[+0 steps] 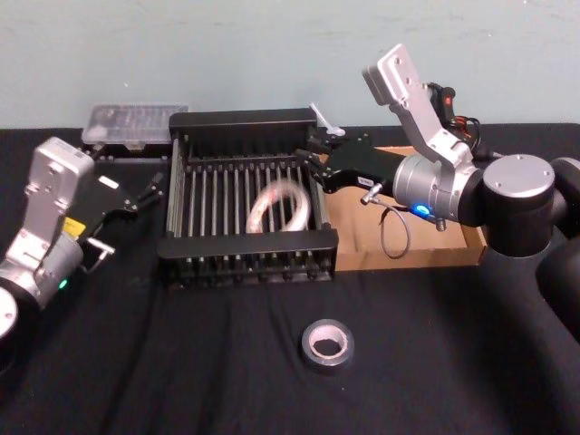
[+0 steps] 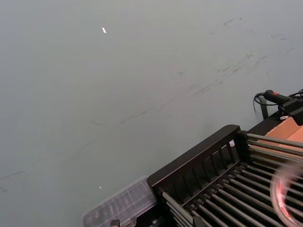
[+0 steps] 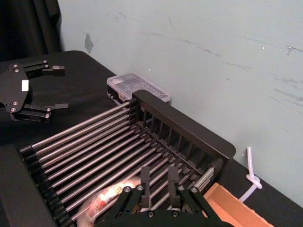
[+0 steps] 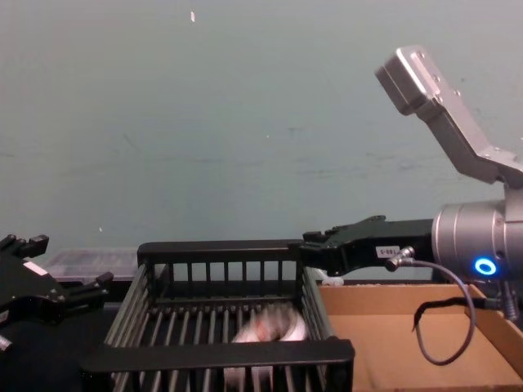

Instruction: Pick up the white tape and place it into the black box , Pick up the silver tape and place it into the brown box.

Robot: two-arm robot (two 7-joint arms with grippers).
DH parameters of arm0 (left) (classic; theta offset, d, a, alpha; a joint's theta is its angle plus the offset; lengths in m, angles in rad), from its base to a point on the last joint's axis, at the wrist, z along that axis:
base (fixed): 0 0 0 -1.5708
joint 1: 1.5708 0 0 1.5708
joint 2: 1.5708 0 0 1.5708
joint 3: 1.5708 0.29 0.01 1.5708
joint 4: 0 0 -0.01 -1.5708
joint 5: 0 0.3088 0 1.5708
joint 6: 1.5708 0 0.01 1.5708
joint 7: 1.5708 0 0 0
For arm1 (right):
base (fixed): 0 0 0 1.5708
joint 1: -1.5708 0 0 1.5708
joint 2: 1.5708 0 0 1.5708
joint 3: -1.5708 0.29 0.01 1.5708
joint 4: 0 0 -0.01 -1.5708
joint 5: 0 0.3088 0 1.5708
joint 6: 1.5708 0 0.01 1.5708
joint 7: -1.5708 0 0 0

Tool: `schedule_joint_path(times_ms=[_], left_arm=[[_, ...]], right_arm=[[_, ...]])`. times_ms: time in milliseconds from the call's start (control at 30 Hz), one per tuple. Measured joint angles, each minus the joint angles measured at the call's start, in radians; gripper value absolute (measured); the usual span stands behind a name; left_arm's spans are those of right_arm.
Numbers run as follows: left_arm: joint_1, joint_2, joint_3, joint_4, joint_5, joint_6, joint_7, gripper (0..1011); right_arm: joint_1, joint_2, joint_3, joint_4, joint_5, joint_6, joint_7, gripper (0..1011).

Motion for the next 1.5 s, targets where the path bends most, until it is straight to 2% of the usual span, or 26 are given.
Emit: schedule_joint_path(times_ms=[233,267,333,467,533,567,700,833,1233,1400,1500], left_arm=[[0.0,0.0,0.0,0.0,0.0,0.0,0.0,1001],[0.0,0.0,0.0,0.0,0.0,0.0,0.0,1001],[0.0,0.0,0.0,0.0,0.0,0.0,0.0,1001],[0.0,0.0,0.0,0.0,0.0,0.0,0.0,1001],[0.0,0.0,0.0,0.0,0.0,0.0,0.0,1001],[0.0,0.0,0.0,0.0,0.0,0.0,0.0,1001],[0.0,0.0,0.0,0.0,0.0,0.0,0.0,1001],[0.0,0.0,0.0,0.0,0.0,0.0,0.0,1001],[0.0,0.0,0.0,0.0,0.0,0.0,0.0,1001],[0.0,0.0,0.0,0.0,0.0,0.0,0.0,1001],[0.0,0.0,0.0,0.0,0.0,0.0,0.0,1001]], right_arm=[[-0.001,0.0,0.0,-0.001,0.0,0.001,-0.001,417],[-0.001,0.0,0.0,-0.001,0.0,0.001,-0.001,479],[-0.001,0.0,0.0,-0.001,0.001,0.002,-0.001,512],[-0.001,0.0,0.0,-0.001,0.001,0.002,-0.001,681],[-0.001,0.0,0.0,-0.001,0.001,0.002,-0.001,713],[-0.001,0.0,0.0,-0.001,0.001,0.003,-0.001,778],[-0.001,0.0,0.0,-0.001,0.001,0.003,-0.001,847],[-0.001,0.0,0.0,-0.001,0.001,0.003,-0.001,980],[-0.008,0.004,0.007,-0.014,0.003,0.006,-0.006,1002],[-0.025,0.02,0.021,-0.054,0.017,0.02,-0.009,1002],[-0.045,0.043,0.032,-0.096,0.03,0.033,-0.006,1002]])
